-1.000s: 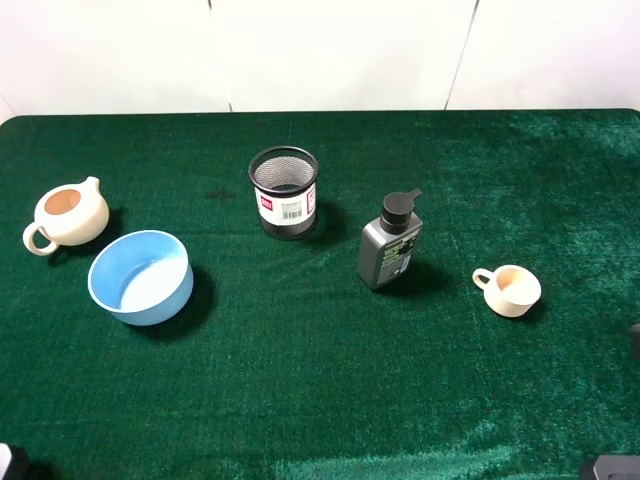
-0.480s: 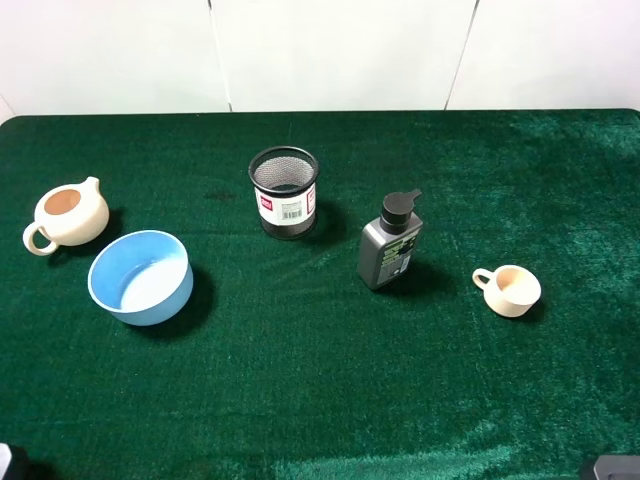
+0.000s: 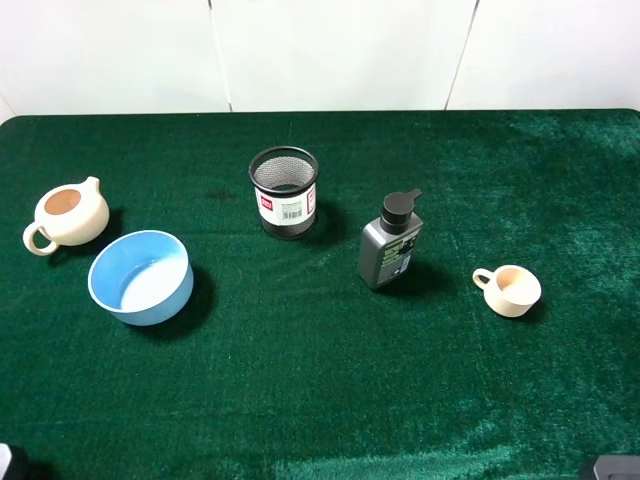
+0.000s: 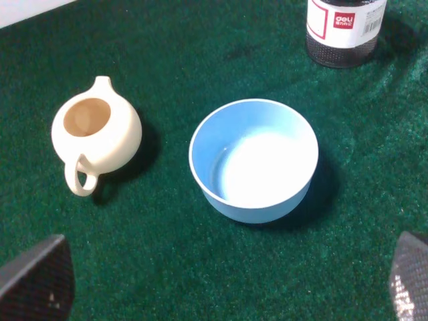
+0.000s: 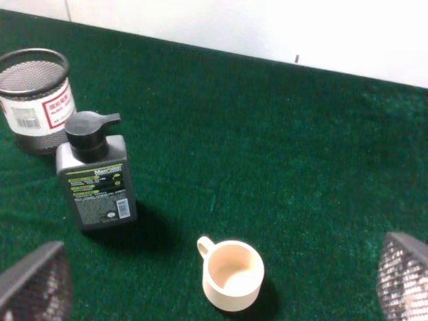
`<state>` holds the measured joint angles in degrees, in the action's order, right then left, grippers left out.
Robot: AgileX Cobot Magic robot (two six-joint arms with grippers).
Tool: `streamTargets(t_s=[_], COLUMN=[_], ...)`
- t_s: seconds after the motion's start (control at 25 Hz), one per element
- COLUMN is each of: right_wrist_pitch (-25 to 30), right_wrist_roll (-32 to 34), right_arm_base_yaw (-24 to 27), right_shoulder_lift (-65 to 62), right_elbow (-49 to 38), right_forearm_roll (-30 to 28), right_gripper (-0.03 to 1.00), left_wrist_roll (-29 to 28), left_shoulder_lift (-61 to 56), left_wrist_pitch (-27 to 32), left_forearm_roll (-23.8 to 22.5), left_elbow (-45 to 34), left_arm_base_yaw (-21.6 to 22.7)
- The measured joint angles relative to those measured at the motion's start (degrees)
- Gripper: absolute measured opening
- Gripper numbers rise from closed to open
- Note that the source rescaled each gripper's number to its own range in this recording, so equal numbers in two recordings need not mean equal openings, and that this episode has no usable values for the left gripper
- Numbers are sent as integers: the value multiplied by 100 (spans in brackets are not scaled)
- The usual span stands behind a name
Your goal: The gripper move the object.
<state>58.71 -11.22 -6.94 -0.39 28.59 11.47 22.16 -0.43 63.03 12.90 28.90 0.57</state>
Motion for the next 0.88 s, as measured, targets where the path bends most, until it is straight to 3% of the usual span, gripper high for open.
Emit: streamTargets(t_s=[0.88], right_wrist_pitch=[0], right_wrist_roll=[98], right_arm_base_yaw=[0], right_shoulder_lift=[0], right_elbow=[0], right_forearm_roll=[-30], right_gripper=[100], left_wrist_roll=[0], left_shoulder_lift=[0], left_wrist_pitch=[0], left_forearm_roll=[0], left_elbow=[0], left_arm_base_yaw=[0])
